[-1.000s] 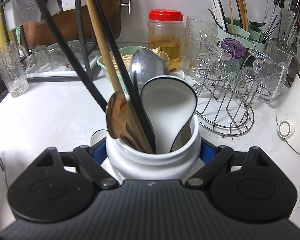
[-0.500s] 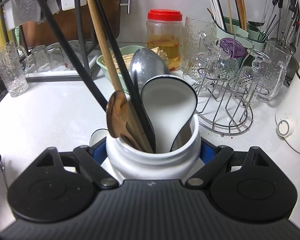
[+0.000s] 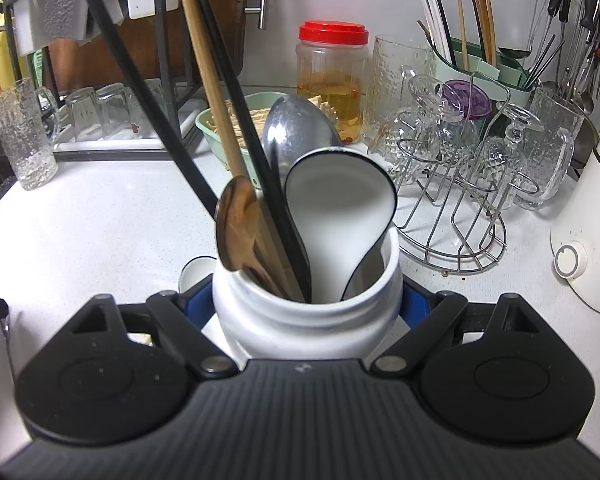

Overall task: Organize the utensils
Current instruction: 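Withdraw the left gripper and move it down to the small metal fork, then close the left gripper around the small metal fork, then lift the fork with the left gripper and carry it over the mug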

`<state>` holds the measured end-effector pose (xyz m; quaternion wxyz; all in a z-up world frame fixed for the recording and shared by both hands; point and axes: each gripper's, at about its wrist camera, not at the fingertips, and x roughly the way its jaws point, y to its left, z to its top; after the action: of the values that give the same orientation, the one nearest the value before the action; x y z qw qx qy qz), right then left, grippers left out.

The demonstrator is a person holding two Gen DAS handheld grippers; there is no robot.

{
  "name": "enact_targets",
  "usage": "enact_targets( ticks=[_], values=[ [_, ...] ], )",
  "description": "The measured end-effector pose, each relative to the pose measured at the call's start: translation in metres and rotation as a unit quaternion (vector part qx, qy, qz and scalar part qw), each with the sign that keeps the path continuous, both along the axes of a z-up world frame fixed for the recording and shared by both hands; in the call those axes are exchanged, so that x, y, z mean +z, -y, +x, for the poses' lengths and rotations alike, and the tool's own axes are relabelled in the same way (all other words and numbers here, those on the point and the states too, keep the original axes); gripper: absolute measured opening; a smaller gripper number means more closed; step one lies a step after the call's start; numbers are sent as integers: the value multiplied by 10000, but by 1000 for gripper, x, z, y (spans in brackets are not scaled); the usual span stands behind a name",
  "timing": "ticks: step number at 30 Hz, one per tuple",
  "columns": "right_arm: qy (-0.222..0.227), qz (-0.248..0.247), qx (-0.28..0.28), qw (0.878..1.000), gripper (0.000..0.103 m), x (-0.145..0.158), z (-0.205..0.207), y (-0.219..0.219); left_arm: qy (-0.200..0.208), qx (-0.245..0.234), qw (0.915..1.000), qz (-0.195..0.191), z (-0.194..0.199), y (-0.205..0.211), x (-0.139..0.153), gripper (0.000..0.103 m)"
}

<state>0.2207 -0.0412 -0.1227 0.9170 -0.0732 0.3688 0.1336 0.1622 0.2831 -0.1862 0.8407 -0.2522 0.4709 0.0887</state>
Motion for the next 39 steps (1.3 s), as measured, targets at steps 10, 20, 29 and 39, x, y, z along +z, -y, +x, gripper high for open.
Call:
enact_targets(
  ticks=[10,20,29,39],
  values=[
    [-23,-4,50,10000,91,1,0,1,-61,-14,9999,135,7,8,-1,4],
    [-80,-5,125,9999,91,1,2,1,45,-249,9988,420,13,26,22,1],
    [-91,14,124,9999,91,1,3,2,513,-804,9937,595,31,60,65,1],
    [-31,32,47,10000,91,1,-1,1,1164,-1177,9835,728,37,84,119,1]
  ],
)
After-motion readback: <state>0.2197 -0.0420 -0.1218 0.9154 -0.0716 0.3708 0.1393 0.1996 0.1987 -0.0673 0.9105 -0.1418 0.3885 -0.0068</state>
